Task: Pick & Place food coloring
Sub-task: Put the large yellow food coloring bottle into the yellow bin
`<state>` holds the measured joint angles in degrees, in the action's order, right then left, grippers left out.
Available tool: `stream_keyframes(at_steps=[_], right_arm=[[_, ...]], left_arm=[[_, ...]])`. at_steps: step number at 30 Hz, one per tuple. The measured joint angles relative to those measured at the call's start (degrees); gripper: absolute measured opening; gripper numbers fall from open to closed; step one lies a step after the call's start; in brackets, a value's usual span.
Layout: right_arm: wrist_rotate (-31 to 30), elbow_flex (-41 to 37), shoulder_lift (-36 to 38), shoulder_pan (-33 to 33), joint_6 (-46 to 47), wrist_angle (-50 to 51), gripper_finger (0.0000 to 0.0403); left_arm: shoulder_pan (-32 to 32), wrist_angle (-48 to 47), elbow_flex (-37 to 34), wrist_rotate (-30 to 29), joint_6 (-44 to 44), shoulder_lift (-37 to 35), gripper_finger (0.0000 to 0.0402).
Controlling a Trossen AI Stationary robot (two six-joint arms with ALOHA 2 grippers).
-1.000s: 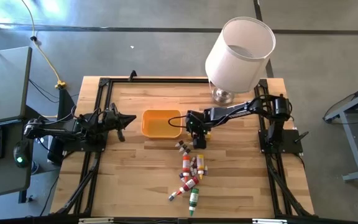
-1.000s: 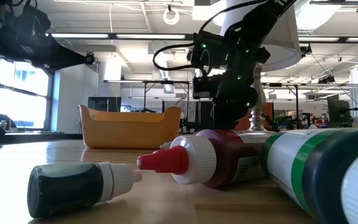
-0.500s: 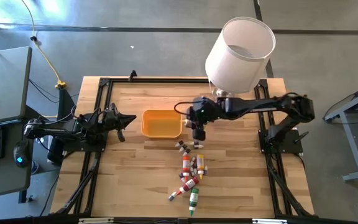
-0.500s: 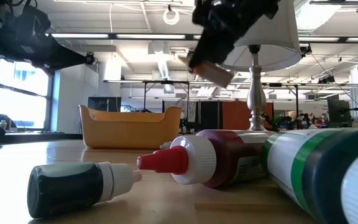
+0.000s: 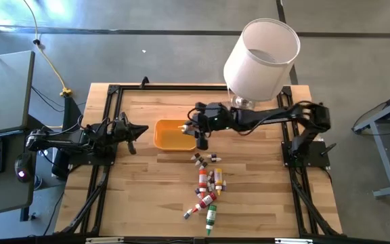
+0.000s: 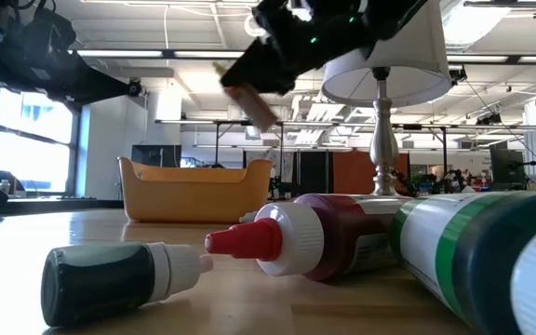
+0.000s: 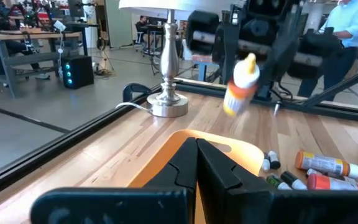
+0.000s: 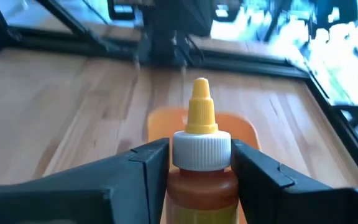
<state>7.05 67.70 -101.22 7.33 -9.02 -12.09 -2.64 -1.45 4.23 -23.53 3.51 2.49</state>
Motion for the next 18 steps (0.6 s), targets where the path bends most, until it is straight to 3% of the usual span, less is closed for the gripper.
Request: stream_keyframes(at_steps=[8, 18], right_arm=[[-2.88, 0.02, -11.22, 0.2, 2.77, -22.11, 0.0146], [-4.08, 0.0, -16.81, 2.02, 5.55, -23.03, 0.0146]], left_arm=[[-0.01, 0.02, 0.0, -0.02, 1.44, 0.01, 0.0001], [0.01, 0.02, 0.0, -0.07, 4.28, 0.01, 0.0001]])
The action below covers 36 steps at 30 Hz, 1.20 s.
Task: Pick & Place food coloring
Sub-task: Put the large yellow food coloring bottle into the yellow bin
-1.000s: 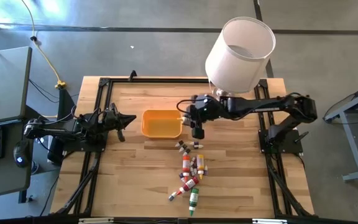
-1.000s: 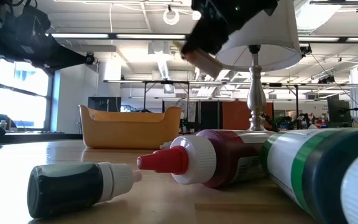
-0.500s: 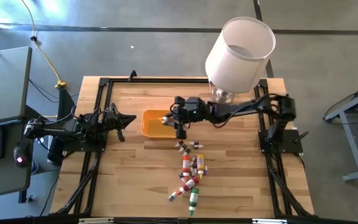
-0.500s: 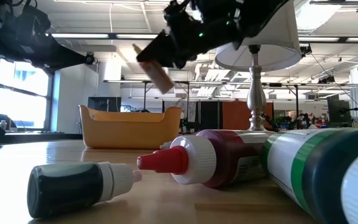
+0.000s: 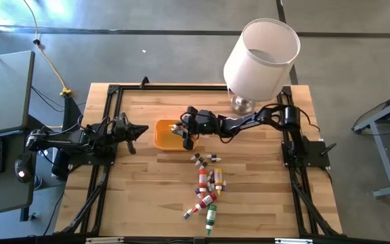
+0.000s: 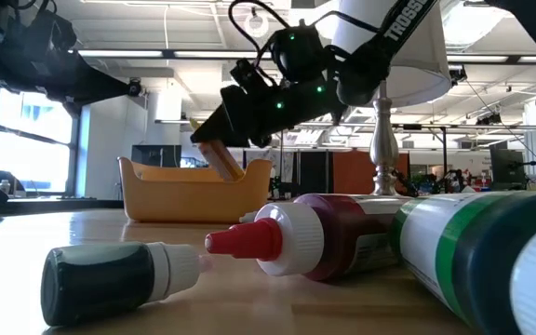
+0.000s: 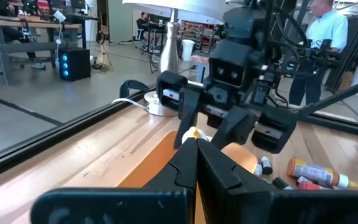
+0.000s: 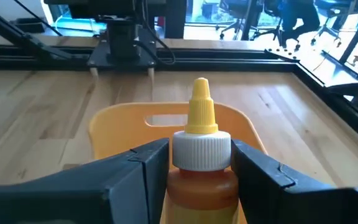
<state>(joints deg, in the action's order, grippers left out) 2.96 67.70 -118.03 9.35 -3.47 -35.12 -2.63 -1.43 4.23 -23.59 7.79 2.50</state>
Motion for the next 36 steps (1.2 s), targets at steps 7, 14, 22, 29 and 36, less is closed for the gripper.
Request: stream_keyframes(at_steps=[7, 14, 22, 29, 36], right_arm=[[0.09, 0.0, -0.55, 0.78, 0.03, 1.05, 0.0147], [0.61, 0.0, -0.55, 1.27, 0.14, 0.99, 0.0147], [5.19, 0.0, -0.55, 1.25, 0.91, 0.22, 0.0147], [10.17, 0.02, -0.55, 1.13, 3.52, -5.32, 0.0147], [13.18, 0.04, -0.55, 0.95, 4.97, -10.05, 0.0147]], left_arm=[[-0.02, 0.21, 0.0, 0.75, -0.17, -0.01, 0.0015], [-0.01, 7.45, -1.44, 1.82, 1.7, 6.17, 0.0078], [0.0, 16.53, -1.42, -6.29, 8.3, 18.91, 0.0085], [0.0, 27.16, -1.42, -5.97, 12.42, 33.23, 0.0064], [0.0, 32.17, 5.09, -3.74, 9.55, 45.25, 0.0062]])
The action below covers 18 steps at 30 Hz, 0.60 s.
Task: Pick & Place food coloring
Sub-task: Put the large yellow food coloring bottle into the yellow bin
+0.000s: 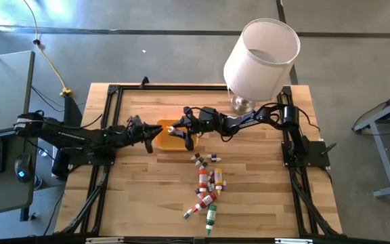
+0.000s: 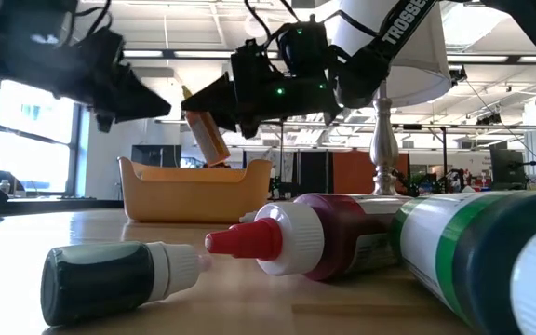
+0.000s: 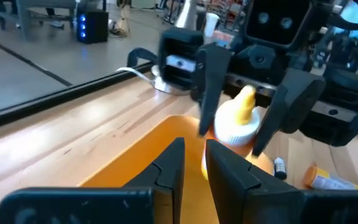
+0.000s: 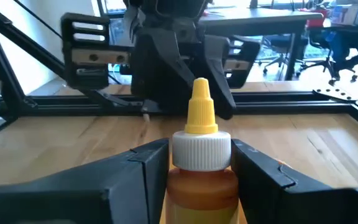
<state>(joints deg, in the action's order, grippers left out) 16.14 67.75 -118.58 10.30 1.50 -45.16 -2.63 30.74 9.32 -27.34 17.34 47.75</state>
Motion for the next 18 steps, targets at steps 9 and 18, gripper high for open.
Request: stream_keyframes(at_steps=[9, 18], right_arm=[[0.75, -0.02, 0.02, -0.76, -0.33, -0.03, 0.0146], [-2.29, 0.04, 0.02, -0.66, -1.68, 2.19, 0.0137]], left_arm=[[0.02, -0.94, 9.33, 0.99, -4.06, 11.79, 0.0062], [-0.03, -4.17, 11.59, -2.79, -4.13, 13.71, 0.0062]])
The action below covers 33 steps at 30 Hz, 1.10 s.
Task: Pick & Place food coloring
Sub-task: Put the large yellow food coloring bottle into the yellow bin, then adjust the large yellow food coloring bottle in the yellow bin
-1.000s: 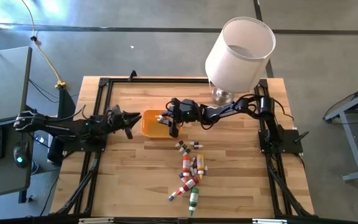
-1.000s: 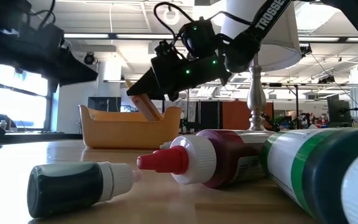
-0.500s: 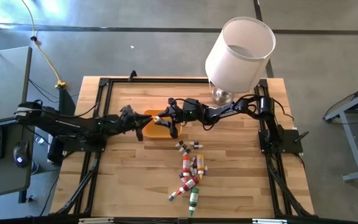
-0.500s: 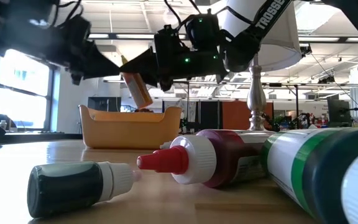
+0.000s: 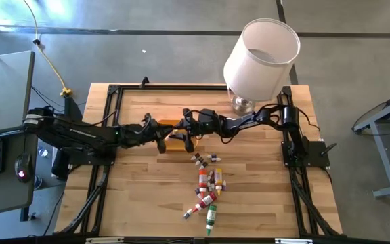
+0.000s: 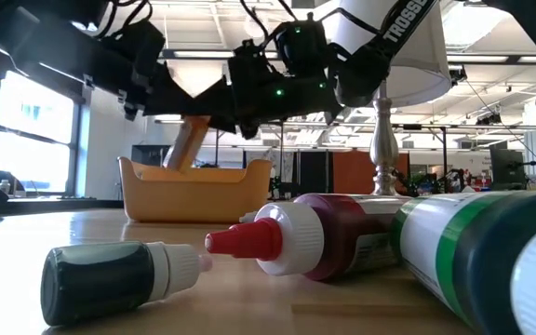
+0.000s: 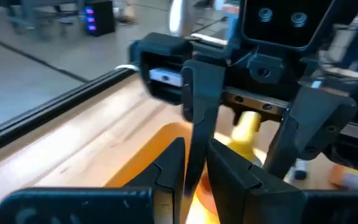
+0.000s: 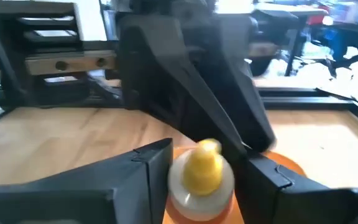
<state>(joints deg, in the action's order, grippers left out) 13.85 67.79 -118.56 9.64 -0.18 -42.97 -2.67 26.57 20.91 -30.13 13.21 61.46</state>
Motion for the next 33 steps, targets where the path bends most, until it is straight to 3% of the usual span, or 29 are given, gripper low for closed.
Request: stream_keyframes(at_steps=[5, 10, 14, 24, 28, 33], right_arm=[[-0.79, 0.03, 0.05, 0.74, -0.2, 5.26, 0.011], [-4.53, 0.03, 2.63, 2.27, -2.96, 13.09, 0.0075], [-1.24, 0.05, 3.67, 3.22, -2.83, 13.39, 0.0063], [0.63, 0.1, 3.89, 3.58, -6.04, 18.28, 0.0135], [0.58, 3.0, 3.98, 4.27, -7.38, 32.24, 0.0163], [-3.26, 10.86, 3.93, 3.9, -22.58, 52.8, 0.0169]], left_arm=[[0.04, -1.46, 0.0, -7.31, -3.51, -1.48, 0.0062], [0.01, -1.74, 0.0, -9.05, -7.38, -3.28, 0.0062], [0.03, -5.05, 0.0, -8.99, -7.43, -4.6, 0.0062], [0.03, -9.38, -0.02, -8.79, -5.99, -5.43, 0.0062], [0.03, -10.76, -0.02, -6.03, -2.23, -5.43, 0.0062], [0.03, -11.64, -0.02, -4.83, -2.24, -5.43, 0.0062]])
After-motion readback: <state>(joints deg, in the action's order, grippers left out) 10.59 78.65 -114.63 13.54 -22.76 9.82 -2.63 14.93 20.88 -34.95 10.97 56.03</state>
